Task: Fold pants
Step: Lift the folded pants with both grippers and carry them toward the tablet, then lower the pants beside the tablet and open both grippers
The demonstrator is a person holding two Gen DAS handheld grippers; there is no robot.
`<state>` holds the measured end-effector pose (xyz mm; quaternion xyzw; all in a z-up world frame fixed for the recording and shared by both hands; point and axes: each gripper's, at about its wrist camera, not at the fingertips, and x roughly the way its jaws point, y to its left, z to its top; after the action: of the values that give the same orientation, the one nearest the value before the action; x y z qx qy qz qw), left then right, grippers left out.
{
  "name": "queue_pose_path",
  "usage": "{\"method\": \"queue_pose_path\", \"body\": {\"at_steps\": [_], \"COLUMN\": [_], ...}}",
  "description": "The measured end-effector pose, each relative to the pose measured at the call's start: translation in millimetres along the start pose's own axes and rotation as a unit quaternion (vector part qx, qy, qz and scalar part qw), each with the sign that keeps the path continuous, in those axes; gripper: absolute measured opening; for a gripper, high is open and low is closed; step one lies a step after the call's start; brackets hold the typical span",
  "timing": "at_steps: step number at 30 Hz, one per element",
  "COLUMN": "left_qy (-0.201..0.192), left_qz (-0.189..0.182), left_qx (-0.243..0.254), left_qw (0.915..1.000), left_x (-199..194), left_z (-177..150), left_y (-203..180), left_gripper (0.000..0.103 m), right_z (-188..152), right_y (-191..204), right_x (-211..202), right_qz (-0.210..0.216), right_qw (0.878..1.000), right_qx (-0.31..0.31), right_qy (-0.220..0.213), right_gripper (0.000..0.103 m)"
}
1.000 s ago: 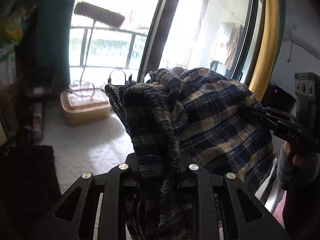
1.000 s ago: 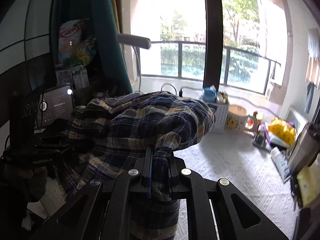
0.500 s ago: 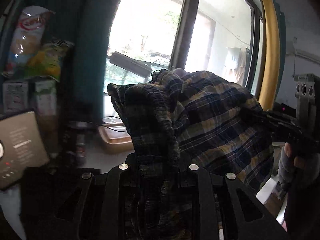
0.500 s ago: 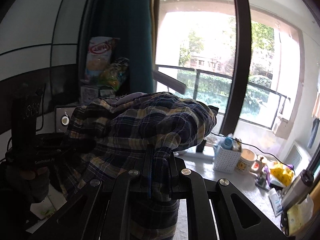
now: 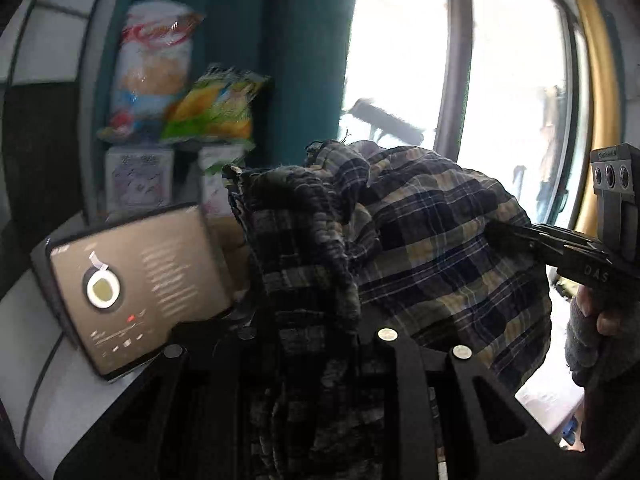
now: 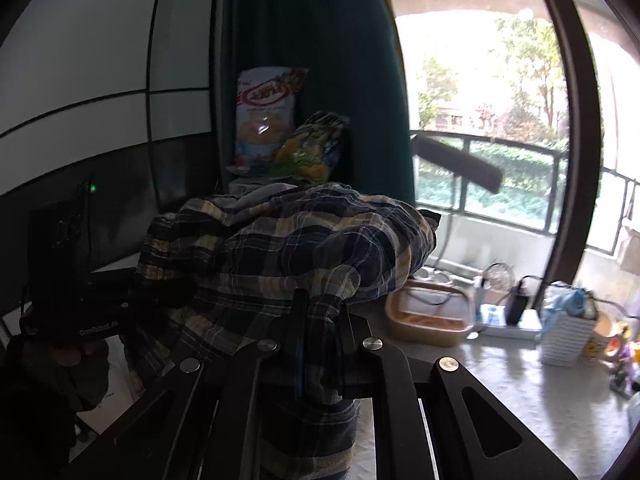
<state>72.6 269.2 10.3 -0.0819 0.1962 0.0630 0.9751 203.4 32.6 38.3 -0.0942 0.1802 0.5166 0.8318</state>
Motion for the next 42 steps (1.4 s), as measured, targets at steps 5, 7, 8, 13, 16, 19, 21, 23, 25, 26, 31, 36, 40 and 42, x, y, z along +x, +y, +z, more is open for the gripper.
{"method": "queue_pose_path", "body": {"at_steps": [5, 7, 8, 13, 16, 19, 21, 23, 25, 26, 31, 36, 40, 42], "left_qy": [0.055, 0.080, 0.088, 0.142, 0.156, 0.161, 0.156, 0.161, 0.162, 0.155, 0.082, 0.055, 0.110, 0.144], "left_qz": [0.027, 0.036, 0.036, 0.048, 0.060, 0.078, 0.093, 0.102, 0.110, 0.117, 0.151, 0.064, 0.038, 0.047], "left_qx": [-0.020, -0.029, -0.032, -0.037, -0.039, -0.049, -0.047, -0.040, -0.030, -0.019, 0.002, 0.019, 0.038, 0.024], "left_qw": [0.9979, 0.9957, 0.9950, 0.9880, 0.9851, 0.9827, 0.9822, 0.9809, 0.9802, 0.9807, 0.9851, 0.9963, 0.9925, 0.9882], "left_x": [39.4, 53.1, 57.9, 87.3, 93.6, 90.4, 84.2, 82.4, 78.0, 72.9, 47.1, 56.3, 94.3, 115.7], "left_z": [-28.7, -45.6, -51.0, -82.6, -92.5, -96.2, -98.4, -99.5, -97.1, -93.4, -64.1, -47.7, -55.9, -62.5], "left_y": [36.3, 46.9, 51.2, 66.9, 72.5, 81.4, 85.4, 86.7, 84.9, 80.3, 75.7, 50.9, 39.1, 47.4], "left_gripper": [0.022, 0.022, 0.023, 0.031, 0.038, 0.056, 0.064, 0.064, 0.065, 0.064, 0.064, 0.064, 0.064, 0.064], "right_z": [-22.8, -37.3, -45.0, -77.4, -95.1, -109.6, -115.8, -119.3, -118.3, -116.9, -105.2, -79.7, -69.4, -69.4], "right_y": [6.4, 3.3, 1.9, -3.3, -9.2, -19.3, -28.4, -39.1, -47.8, -50.3, -53.6, -48.1, -39.6, -35.1], "right_x": [63.6, 90.6, 103.4, 143.4, 158.9, 165.9, 163.0, 157.2, 153.0, 148.6, 134.9, 134.6, 154.2, 168.8], "right_qz": [0.027, 0.038, 0.042, 0.045, 0.047, 0.047, 0.039, 0.033, 0.033, 0.026, -0.009, 0.003, 0.032, 0.040], "right_qw": [0.999, 0.997, 0.995, 0.989, 0.985, 0.980, 0.980, 0.979, 0.979, 0.980, 0.988, 0.994, 0.993, 0.992], "right_qx": [0.016, 0.031, 0.037, 0.053, 0.065, 0.084, 0.091, 0.104, 0.113, 0.108, 0.078, 0.036, 0.018, 0.009], "right_qy": [0.042, 0.067, 0.081, 0.128, 0.152, 0.175, 0.174, 0.173, 0.167, 0.164, 0.136, 0.102, 0.111, 0.121], "right_gripper": [0.011, 0.011, 0.011, 0.011, 0.011, 0.012, 0.034, 0.054, 0.061, 0.062, 0.060, 0.027, 0.020, 0.020]}}
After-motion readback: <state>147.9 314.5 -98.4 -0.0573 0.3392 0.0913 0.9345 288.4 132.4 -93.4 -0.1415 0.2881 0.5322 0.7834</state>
